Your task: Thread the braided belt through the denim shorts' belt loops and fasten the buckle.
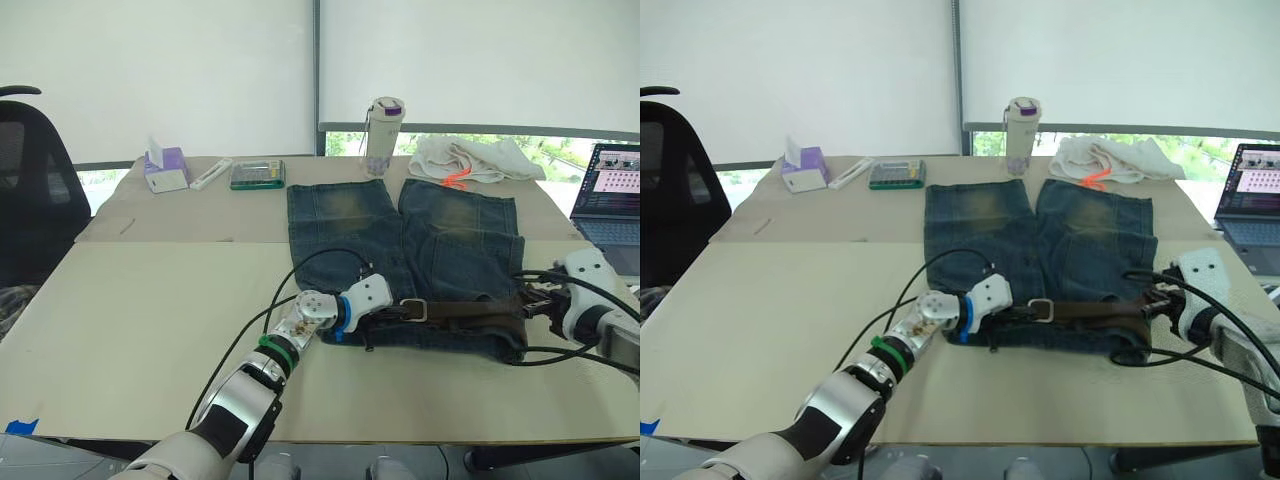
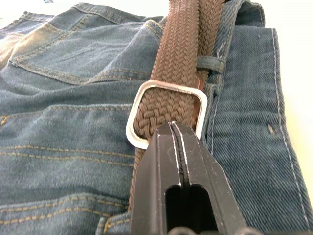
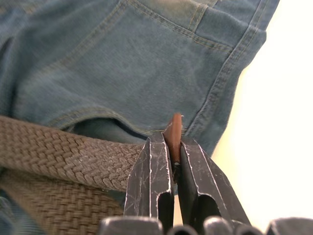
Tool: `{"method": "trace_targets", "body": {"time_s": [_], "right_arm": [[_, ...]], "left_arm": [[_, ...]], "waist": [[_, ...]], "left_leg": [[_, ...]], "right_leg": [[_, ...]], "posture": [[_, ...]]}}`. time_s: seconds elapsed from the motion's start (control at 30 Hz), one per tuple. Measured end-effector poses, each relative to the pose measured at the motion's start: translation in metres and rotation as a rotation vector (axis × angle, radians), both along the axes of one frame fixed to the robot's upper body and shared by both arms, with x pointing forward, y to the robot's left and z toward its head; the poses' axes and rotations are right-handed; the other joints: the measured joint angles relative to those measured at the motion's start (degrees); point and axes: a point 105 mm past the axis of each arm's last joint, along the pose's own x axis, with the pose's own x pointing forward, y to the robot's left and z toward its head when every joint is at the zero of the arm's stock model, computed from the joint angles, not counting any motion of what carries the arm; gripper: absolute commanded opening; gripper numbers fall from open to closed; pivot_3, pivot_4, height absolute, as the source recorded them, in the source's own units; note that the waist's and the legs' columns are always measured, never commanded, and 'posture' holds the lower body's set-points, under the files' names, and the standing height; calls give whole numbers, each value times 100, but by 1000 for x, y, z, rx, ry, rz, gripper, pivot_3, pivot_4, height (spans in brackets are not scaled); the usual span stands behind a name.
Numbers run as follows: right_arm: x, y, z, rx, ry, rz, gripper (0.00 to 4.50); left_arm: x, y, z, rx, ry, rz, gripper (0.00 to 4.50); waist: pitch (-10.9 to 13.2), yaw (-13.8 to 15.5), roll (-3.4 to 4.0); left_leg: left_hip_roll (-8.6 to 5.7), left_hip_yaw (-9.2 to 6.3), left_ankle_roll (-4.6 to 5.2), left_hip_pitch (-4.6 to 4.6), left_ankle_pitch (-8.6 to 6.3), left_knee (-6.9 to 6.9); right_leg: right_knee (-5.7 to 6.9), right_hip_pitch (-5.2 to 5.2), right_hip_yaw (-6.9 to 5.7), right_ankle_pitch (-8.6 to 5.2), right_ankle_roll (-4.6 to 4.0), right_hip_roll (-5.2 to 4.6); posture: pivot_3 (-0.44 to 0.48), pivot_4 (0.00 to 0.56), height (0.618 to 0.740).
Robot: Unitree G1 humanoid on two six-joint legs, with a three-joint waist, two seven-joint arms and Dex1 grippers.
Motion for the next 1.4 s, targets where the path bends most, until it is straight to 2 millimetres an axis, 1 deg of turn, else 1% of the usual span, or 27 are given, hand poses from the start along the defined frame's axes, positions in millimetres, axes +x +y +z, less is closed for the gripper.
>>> {"method": "trace_targets", "body": {"time_s": [0.07,0.2,0.4,0.53,0.57,0.63,0.7,0.73,0.77,0.9,1.03,1.1,1.13,1.2,1.27,1.37,1.4], "right_arm": [[0,-6,-2,-15,1,-18,0],[1,-10,-2,-33,-5,-38,0],[3,-10,-4,-15,-14,-51,0],[8,-3,0,36,-36,-46,0],[8,-3,0,36,-37,-42,880],[6,-4,1,41,-38,-42,1510],[4,-8,2,46,-40,-51,2264],[2,-11,3,45,-41,-56,2571],[0,-15,7,59,-48,-65,3034],[-4,-17,11,91,-42,-58,4411],[-2,-14,20,103,-60,-30,4462],[3,-6,30,140,-103,0,4462],[4,0,37,169,-133,26,4462],[6,21,45,237,-172,116,4462],[5,38,46,297,-183,188,4462],[5,55,39,340,-197,258,3692],[4,61,36,354,-202,284,3306]], "left_arm": [[0,0,0,2,3,2,13],[0,1,-1,3,4,4,13],[0,1,-1,1,5,6,13],[1,3,-1,-1,4,16,13],[1,3,-1,-3,5,20,0],[2,5,-1,-13,13,32,0],[4,8,-1,-25,24,47,0],[6,11,-1,-34,33,59,0],[9,18,-1,-54,67,89,0],[13,28,0,-114,150,123,0],[14,32,6,-153,169,121,0],[15,35,8,-167,178,123,0],[15,36,8,-173,182,120,0],[14,39,9,-185,180,115,0],[13,41,12,-199,175,109,0],[10,46,16,-222,163,101,0],[10,49,17,-222,159,100,0]], "waist": [[-5,-11,-2],[-6,-10,-1],[-6,-9,-1],[-7,-39,0],[-7,-47,0],[-7,-73,0],[-7,-100,0],[-7,-135,0],[-7,-197,1],[-7,-321,14],[-4,-354,30],[-2,-381,34],[0,-388,37],[1,-415,37],[2,-422,38],[5,-432,42],[7,-435,44]], "left_leg": [[0,0,0,1,0,-1],[1,0,0,1,0,-1],[0,0,0,0,0,-1],[1,-1,0,-6,-1,-2],[1,-2,1,-5,-1,-3],[1,-2,1,-5,-1,-3],[2,-2,1,-5,-2,-3],[3,-2,1,-4,-2,-5],[12,0,2,-1,-3,-7],[22,1,3,2,-4,-14],[22,3,6,-10,-6,-19],[23,3,6,-16,-6,-20],[24,3,6,-17,-6,-20],[32,2,6,-17,-6,-28],[34,1,6,-17,-6,-29],[34,2,6,-14,-6,-29],[35,1,7,-14,-6,-29]], "right_leg": [[-1,4,0,-1,1,0],[0,4,0,-1,1,0],[-1,7,0,-1,2,-1],[-1,16,0,-2,2,-1],[-2,19,0,-3,3,0],[-3,25,0,-5,5,-1],[-2,28,0,-6,7,-1],[-1,28,0,-7,8,-1],[-1,29,1,-9,8,7],[1,28,0,-16,4,15],[1,12,1,-18,3,17],[4,1,3,-18,3,17],[5,0,4,-18,3,18],[4,-1,3,-18,2,25],[4,-6,3,-17,2,26],[6,-24,5,-15,-3,24],[6,-27,5,-14,-4,24]], "posture": [[0,150,740],[0,150,740],[0,150,740],[0,150,740],[0,150,740],[0,150,740],[0,150,740],[0,150,740],[0,150,740],[0,150,740],[0,150,740],[0,150,740],[0,150,740],[0,150,740],[0,150,740],[0,150,740],[0,150,740]]}}
